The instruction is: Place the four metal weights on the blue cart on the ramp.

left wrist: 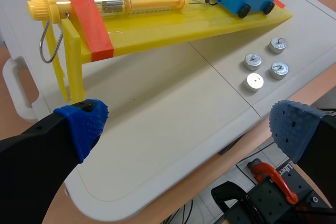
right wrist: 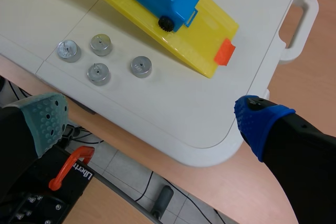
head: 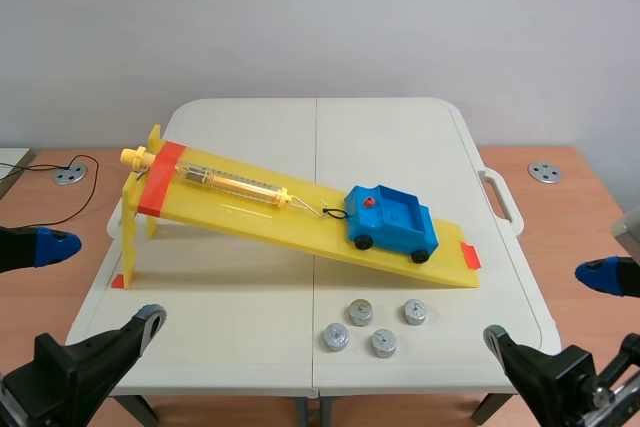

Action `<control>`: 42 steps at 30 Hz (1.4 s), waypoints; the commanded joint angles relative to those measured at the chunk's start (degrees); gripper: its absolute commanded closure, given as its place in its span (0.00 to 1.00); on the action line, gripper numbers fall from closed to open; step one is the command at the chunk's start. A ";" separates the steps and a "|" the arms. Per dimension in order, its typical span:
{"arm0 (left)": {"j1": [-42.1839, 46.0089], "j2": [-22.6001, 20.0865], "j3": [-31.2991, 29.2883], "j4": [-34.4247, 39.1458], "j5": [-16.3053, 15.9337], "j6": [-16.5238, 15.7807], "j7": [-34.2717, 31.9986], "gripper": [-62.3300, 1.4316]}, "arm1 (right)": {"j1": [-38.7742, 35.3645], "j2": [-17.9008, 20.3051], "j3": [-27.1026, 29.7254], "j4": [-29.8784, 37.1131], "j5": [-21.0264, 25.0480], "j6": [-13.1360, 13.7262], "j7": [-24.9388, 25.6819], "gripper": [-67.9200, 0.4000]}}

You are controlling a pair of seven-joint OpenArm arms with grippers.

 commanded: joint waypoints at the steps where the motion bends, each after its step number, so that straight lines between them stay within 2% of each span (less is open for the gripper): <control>1: 0.92 -0.79 -1.01 4.50 -4.39 -1.40 -8.70 0.00 | 0.52 3.15 1.40 3.39 2.34 -1.03 7.06 0.03; 32: 0.92 -0.79 -1.01 4.28 -4.39 -1.40 -8.70 0.00 | 0.72 3.15 1.40 3.39 2.32 -1.05 7.28 0.03; 42: 0.92 -0.76 -1.01 4.28 -4.39 -1.40 -8.59 0.00 | 2.78 2.34 1.38 3.39 2.29 -0.83 6.21 0.03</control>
